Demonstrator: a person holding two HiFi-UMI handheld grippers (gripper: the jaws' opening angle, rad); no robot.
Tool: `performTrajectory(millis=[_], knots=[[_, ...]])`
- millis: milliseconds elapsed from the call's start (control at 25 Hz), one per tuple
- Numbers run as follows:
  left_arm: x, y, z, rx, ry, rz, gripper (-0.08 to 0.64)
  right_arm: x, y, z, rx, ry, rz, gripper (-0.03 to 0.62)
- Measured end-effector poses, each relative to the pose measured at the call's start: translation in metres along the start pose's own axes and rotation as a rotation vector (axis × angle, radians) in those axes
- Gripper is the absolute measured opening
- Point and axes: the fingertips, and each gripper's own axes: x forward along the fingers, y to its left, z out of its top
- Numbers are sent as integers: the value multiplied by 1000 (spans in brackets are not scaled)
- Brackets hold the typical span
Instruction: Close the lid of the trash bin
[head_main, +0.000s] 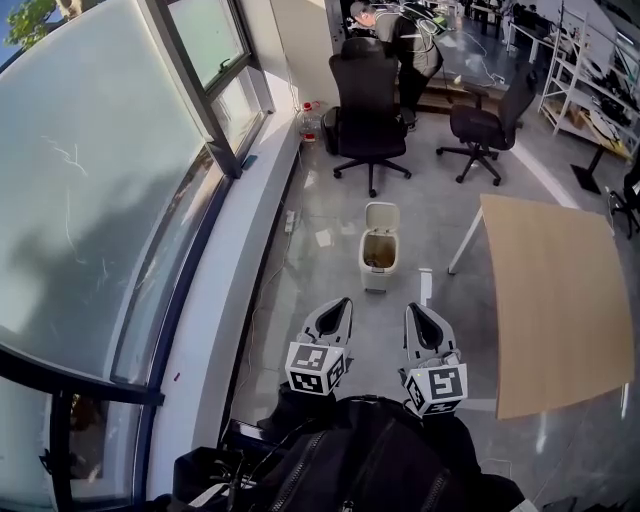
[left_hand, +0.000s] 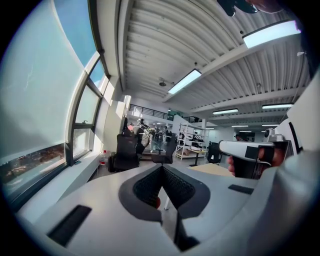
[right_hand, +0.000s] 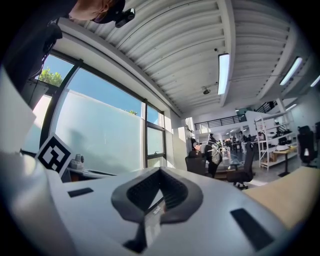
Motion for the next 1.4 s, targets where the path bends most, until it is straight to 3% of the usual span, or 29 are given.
performTrajectory(millis=[680,1080,1400], knots=[[14,-43,-37,-21,74,-20,2,-28,-41,-45,78,100,-32,4],[60,-9,-33,-50,73,-47,2,28,-43,-60,65,139,-20,3],[124,49,-8,-75,61,-74,2,119,-62,-48,34,136,-31,4]])
